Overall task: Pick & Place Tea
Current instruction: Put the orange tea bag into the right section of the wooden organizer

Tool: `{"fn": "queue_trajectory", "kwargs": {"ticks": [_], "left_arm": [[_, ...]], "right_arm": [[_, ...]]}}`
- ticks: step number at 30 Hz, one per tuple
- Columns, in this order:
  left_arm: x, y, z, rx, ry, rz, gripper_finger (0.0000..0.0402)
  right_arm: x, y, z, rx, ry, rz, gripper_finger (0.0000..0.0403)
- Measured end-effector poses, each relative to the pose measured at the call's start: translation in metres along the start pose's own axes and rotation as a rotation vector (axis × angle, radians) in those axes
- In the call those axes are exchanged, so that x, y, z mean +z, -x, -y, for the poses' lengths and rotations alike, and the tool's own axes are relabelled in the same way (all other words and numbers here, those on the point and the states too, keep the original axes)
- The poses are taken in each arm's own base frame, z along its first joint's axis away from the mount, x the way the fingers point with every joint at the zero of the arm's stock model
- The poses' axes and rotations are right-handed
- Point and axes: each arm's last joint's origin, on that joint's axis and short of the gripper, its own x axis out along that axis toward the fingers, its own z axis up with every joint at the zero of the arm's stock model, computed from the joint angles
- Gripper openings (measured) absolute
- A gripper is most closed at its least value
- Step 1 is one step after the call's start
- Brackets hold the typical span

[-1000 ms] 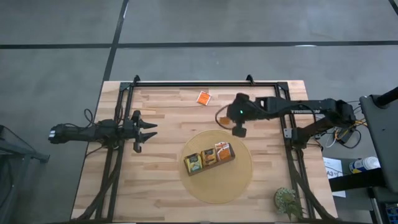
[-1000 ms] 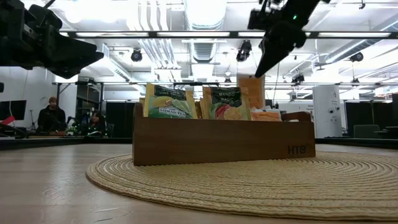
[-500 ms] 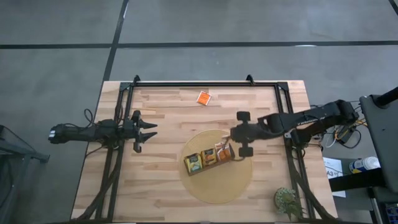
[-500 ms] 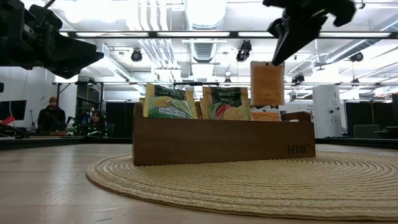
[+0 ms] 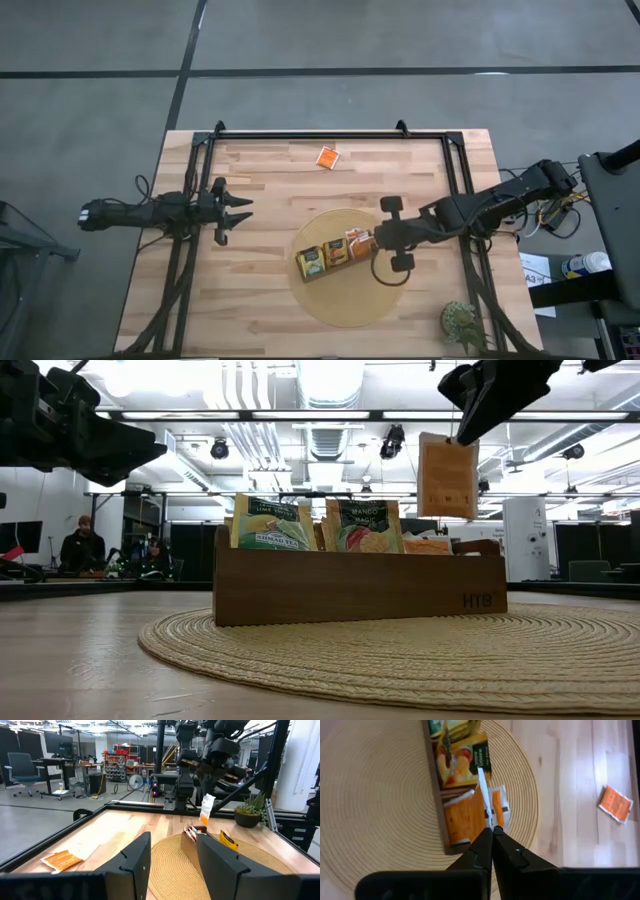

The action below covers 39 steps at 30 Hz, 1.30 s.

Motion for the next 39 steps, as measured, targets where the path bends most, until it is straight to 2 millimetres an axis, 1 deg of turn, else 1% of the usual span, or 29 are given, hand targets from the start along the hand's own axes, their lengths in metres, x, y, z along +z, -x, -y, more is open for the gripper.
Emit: {"fn": "queue_trajectory", "kwargs": {"ticks": [4,9,18,23,31,39], "left_arm": [[0.000,0.000,0.000,0.000,0.000,0.000,0.0153],[0.000,0.000,0.000,0.000,0.000,0.000,0.0153],[0.000,0.000,0.000,0.000,0.000,0.000,0.0153],[0.000,0.000,0.000,0.000,0.000,0.000,0.0153],[0.000,0.000,0.000,0.000,0.000,0.000,0.0153],[0.000,0.000,0.000,0.000,0.000,0.000,0.0153]], "right_arm": [[0.002,0.000,-0.002,0.012,-0.002,0.026,0.0008],[0.003,-0.005,-0.004,0.050,0.025,0.066,0.0008],[-0.012,-0.023,-0.009,0.063,0.175,0.058,0.0008],[-0.012,-0.026,-0.010,0.059,0.219,0.099,0.0008],[-0.011,-0.027,-0.010,0.058,0.220,0.106,0.0008],[-0.015,-0.030,-0.010,0.058,0.211,0.096,0.0008]]}}
